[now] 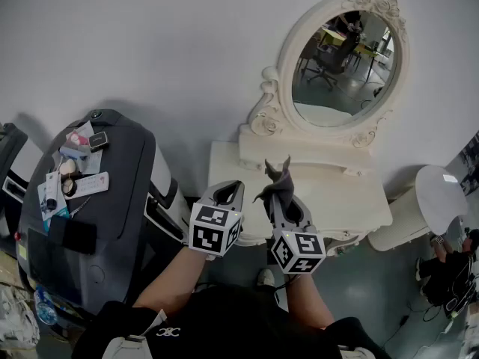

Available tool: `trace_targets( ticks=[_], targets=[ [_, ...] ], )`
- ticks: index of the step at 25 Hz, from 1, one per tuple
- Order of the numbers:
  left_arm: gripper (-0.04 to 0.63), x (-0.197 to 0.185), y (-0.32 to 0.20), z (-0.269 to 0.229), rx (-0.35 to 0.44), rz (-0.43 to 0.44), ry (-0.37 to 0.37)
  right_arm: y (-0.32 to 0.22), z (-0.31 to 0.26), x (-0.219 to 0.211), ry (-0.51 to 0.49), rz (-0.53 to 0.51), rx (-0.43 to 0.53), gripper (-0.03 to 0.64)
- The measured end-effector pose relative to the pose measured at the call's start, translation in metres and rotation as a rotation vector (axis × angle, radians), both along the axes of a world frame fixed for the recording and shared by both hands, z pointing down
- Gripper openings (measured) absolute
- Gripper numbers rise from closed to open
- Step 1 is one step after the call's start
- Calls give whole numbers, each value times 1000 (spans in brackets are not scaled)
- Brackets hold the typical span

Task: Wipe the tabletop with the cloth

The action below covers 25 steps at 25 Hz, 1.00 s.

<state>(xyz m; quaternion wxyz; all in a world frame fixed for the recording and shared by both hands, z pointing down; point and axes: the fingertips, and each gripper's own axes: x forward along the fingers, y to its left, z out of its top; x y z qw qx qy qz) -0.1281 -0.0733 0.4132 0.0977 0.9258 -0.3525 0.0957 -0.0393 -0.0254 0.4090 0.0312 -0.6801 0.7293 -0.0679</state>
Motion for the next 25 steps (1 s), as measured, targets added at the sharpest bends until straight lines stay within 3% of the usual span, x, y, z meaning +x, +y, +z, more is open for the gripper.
trace_targets(
  ticks=[13,25],
  targets=[
    [6,0,0,8,-16,-1,-5,-1,4,1,-24,2,-5,81],
    [6,6,2,1,-5,2,1,-9,-11,5,16,-2,22,81]
  ],
)
